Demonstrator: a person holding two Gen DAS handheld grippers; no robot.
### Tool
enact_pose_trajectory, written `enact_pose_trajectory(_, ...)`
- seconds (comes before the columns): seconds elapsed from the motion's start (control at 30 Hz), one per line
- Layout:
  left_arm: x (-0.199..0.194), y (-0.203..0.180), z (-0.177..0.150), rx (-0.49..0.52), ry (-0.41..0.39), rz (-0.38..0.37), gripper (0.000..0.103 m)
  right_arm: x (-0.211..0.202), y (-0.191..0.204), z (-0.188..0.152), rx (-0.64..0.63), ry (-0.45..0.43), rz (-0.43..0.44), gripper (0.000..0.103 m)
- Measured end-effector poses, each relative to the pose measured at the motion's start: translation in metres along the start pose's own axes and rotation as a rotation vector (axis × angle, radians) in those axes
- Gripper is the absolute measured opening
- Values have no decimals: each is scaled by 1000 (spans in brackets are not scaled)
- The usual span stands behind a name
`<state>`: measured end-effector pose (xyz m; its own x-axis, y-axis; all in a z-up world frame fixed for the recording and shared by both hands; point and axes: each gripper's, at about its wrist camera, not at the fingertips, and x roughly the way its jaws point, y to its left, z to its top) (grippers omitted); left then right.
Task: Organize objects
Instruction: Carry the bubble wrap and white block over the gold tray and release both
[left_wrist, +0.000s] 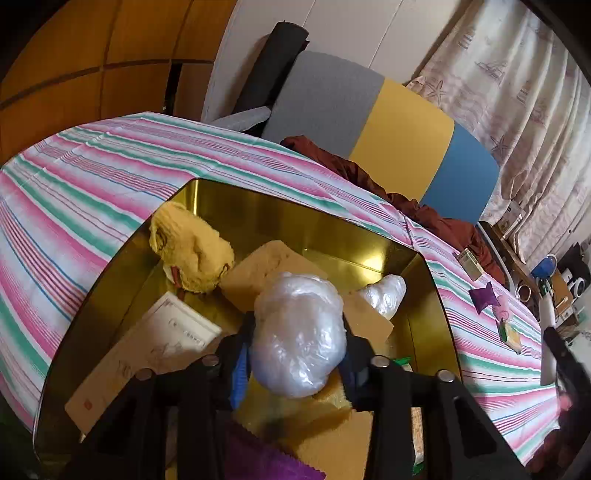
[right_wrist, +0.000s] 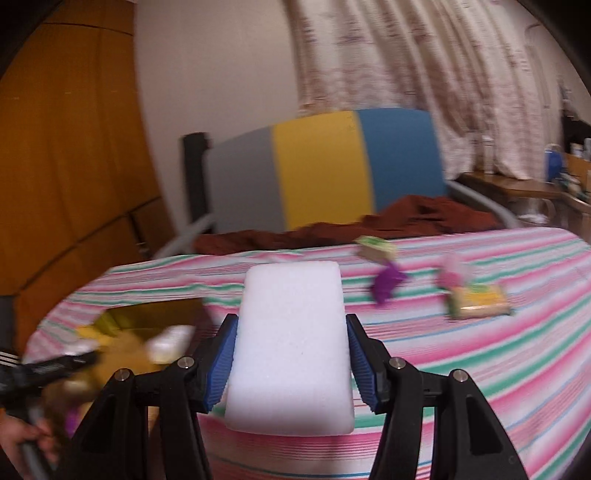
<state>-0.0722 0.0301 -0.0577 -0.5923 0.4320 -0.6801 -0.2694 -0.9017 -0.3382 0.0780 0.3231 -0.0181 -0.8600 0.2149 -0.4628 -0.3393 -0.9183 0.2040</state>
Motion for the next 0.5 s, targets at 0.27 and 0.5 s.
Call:
enact_pose_trajectory(0.27, -22, -6, -7, 14, -51, -23, 79, 17, 70, 8, -60, 80, 184, 57)
enact_pose_trajectory(0.5, -49, -4, -19, 25, -129, 24, 100, 57, 119, 10, -205, 243, 278, 57)
